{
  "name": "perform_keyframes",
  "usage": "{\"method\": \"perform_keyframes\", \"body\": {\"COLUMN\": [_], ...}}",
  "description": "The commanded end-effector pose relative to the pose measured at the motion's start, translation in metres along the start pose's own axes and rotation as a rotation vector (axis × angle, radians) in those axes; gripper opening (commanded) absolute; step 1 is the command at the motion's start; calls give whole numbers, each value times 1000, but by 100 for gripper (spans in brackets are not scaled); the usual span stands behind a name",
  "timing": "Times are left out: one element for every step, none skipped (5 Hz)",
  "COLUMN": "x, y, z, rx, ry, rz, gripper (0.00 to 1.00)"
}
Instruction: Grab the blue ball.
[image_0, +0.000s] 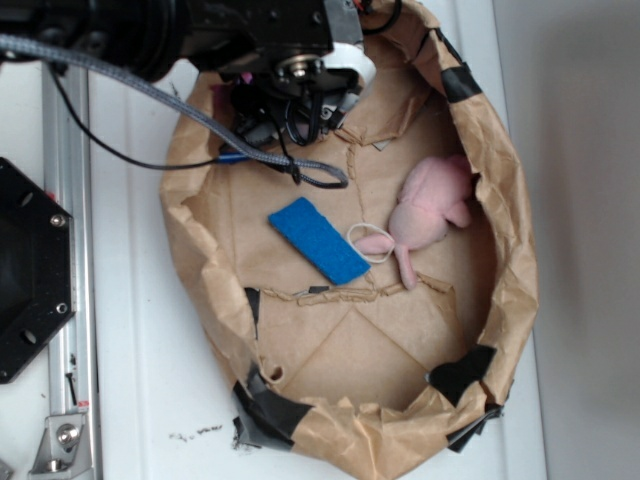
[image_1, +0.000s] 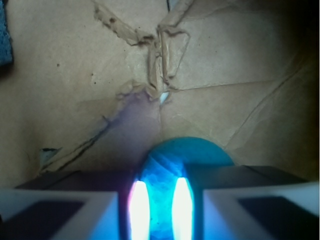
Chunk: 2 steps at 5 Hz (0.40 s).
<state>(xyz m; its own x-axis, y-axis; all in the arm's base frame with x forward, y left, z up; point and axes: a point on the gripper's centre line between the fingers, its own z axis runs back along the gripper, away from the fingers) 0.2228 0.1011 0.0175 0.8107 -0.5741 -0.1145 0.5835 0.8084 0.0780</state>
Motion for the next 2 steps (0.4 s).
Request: {"method": "perform_keyframes", "body": {"x": [-5, -2], "y": [-16, -15], "z": [-6, -1], "rx": [-37, -20], "ry": [31, 25], "rz": [-31, -36], "gripper": [0, 0]}}
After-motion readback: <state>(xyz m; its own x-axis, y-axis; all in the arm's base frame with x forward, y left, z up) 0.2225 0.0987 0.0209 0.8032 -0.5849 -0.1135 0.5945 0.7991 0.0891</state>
